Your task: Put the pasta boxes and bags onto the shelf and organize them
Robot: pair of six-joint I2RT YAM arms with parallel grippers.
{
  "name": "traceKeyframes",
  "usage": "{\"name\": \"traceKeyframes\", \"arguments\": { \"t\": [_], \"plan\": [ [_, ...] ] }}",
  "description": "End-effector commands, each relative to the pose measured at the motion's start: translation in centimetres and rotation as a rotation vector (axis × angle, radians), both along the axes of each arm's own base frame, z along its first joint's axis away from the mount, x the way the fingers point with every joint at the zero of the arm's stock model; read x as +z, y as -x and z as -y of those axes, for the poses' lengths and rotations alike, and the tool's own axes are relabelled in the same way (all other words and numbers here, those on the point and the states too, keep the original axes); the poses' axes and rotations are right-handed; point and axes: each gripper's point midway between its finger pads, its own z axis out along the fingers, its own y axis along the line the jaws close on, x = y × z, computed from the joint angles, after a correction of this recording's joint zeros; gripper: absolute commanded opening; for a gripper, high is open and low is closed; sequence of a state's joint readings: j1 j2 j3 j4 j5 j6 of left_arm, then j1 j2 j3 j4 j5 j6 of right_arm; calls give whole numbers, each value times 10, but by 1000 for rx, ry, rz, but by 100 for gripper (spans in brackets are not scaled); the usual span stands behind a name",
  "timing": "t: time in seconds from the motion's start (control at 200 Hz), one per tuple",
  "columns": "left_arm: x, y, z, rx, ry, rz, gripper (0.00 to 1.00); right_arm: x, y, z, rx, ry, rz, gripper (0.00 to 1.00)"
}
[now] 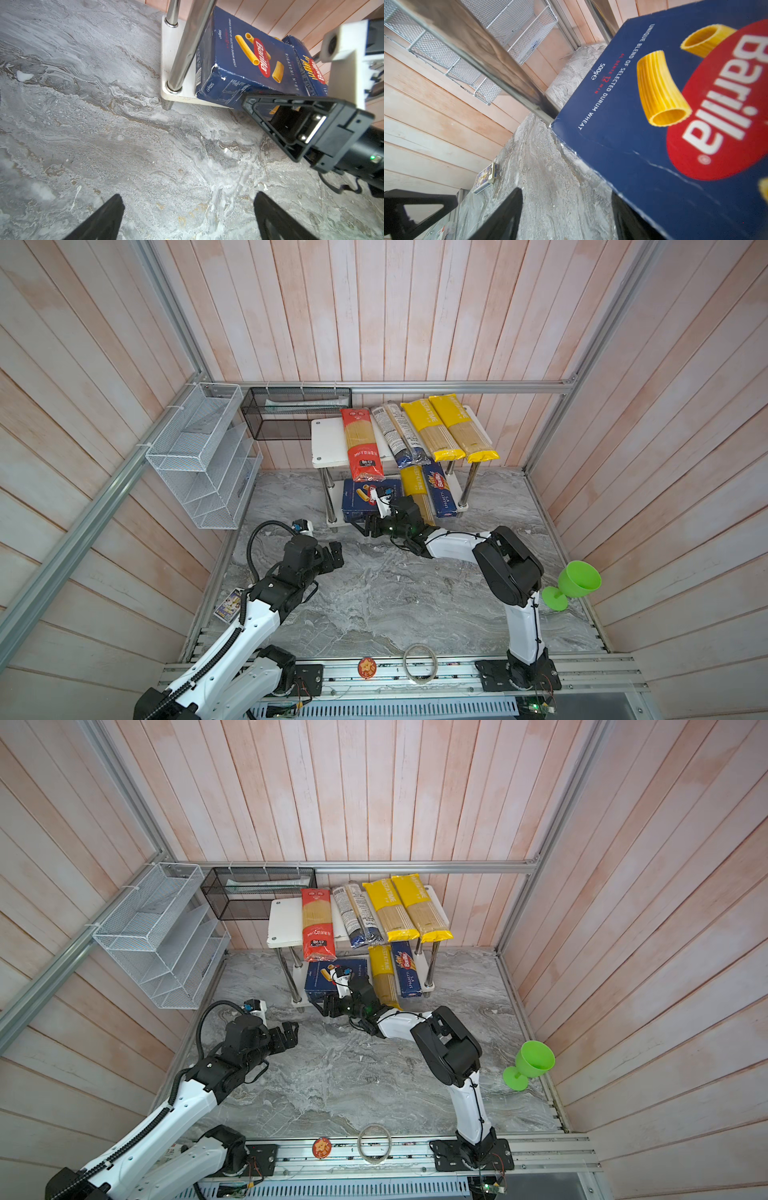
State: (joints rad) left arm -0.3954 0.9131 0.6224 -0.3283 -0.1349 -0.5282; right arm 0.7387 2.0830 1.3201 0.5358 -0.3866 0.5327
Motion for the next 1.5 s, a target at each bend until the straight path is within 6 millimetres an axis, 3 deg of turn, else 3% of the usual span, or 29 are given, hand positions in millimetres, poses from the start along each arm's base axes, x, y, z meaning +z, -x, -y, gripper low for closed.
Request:
{"name": "traceKeyframes", "arguments": {
  "t": [0.0, 0.18, 0.32, 0.435, 0.535, 0.73, 0.79, 0.895, 1.02, 1.09, 1.21, 1.31, 1.495],
  "plan": [
    [7, -6, -2, 12, 3, 50, 100, 2, -16, -2, -9, 42, 44, 70],
    [21, -19, -17, 59, -64, 170, 100, 16, -10, 12, -18, 62, 74, 70],
    [45, -33, -49, 181, -232, 377, 100, 29, -8, 61, -160, 124, 113, 72],
    [56, -41, -62, 216, -378, 511, 100, 45, -4, 129, -292, 172, 148, 73],
    [43, -55, -87, 299, -473, 503, 100, 59, 0, 198, -416, 234, 247, 75],
    [-12, -82, -109, 223, -443, 414, 100, 46, -5, 340, -755, 404, 305, 89],
    [-20, -83, -119, 243, -408, 425, 100, 43, 0, 375, -849, 398, 331, 90],
    [-14, -82, -123, 243, -368, 514, 100, 34, 11, 421, -988, 423, 369, 92],
    [-33, -93, -125, 201, -324, 497, 100, 21, 15, 447, -1034, 480, 410, 98],
    [-38, -88, -117, 148, -316, 513, 100, 4, 13, 459, -1067, 532, 399, 98],
    [-39, -92, -118, 150, -324, 499, 100, -6, 19, 464, -1100, 511, 498, 98],
    [-39, -92, -118, 151, -325, 500, 100, -21, 18, 472, -1117, 492, 449, 98],
    [-39, -92, -117, 152, -331, 499, 100, -23, 17, 473, -1091, 485, 438, 98]
  ]
}}
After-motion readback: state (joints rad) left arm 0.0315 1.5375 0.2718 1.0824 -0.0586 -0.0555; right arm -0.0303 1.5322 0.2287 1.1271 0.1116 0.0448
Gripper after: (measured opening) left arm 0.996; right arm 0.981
